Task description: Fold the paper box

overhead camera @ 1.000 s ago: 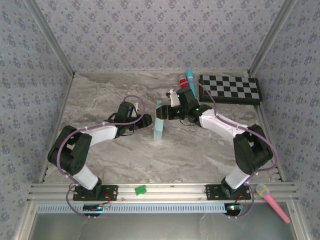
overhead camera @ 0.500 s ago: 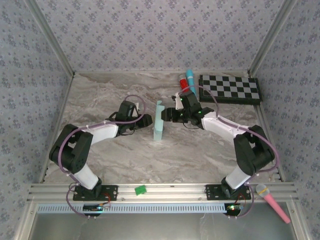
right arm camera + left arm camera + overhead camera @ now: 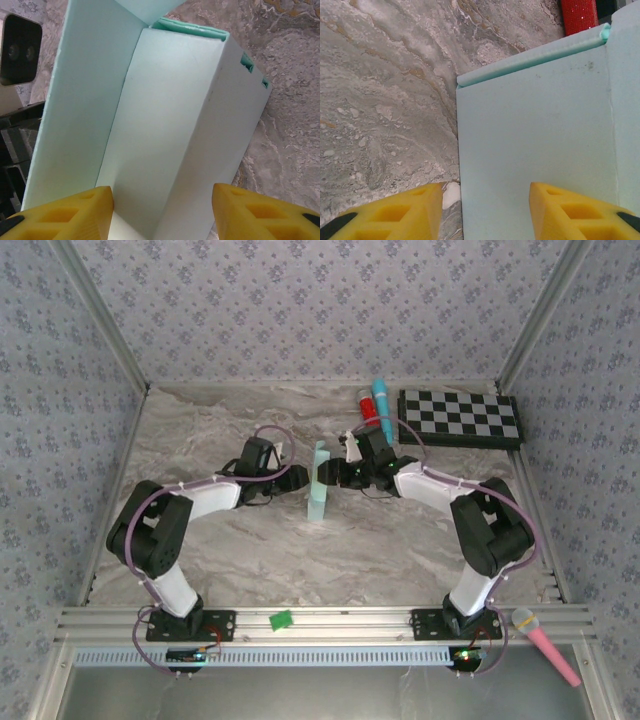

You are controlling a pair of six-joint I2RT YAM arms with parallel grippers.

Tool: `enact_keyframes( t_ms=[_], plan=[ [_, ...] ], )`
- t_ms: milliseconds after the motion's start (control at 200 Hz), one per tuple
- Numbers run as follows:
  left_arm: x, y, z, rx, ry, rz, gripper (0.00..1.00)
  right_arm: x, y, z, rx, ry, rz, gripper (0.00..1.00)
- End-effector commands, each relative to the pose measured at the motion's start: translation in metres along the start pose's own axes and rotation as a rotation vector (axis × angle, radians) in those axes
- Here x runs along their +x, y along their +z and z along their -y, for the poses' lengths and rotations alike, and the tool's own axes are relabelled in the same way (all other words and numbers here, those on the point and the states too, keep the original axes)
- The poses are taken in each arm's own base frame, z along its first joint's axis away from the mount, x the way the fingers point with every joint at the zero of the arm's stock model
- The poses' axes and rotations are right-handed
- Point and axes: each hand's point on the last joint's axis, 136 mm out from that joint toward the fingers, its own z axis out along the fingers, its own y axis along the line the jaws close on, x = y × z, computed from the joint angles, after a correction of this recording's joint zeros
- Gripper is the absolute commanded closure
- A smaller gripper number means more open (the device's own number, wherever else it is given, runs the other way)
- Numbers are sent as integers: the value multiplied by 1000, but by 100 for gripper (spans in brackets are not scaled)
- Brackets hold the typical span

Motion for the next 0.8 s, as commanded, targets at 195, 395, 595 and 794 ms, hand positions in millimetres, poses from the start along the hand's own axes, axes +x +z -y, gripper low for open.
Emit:
enact_keyframes(
  t_ms=[195,395,595,794],
  plan=[
    [-8,0,9,10,29,-3,51,32,7,49,244,88,-81,47],
    [-12,-8,3,-43,38,18,51,46,6,69,361,103,-103,50],
    [-16,-19,2,-87,62,40,50,45,4,72,392,140,-83,53],
    [-25,-32,9,-104,90,67,49,13,-2,29,225,94,9,52]
  ],
)
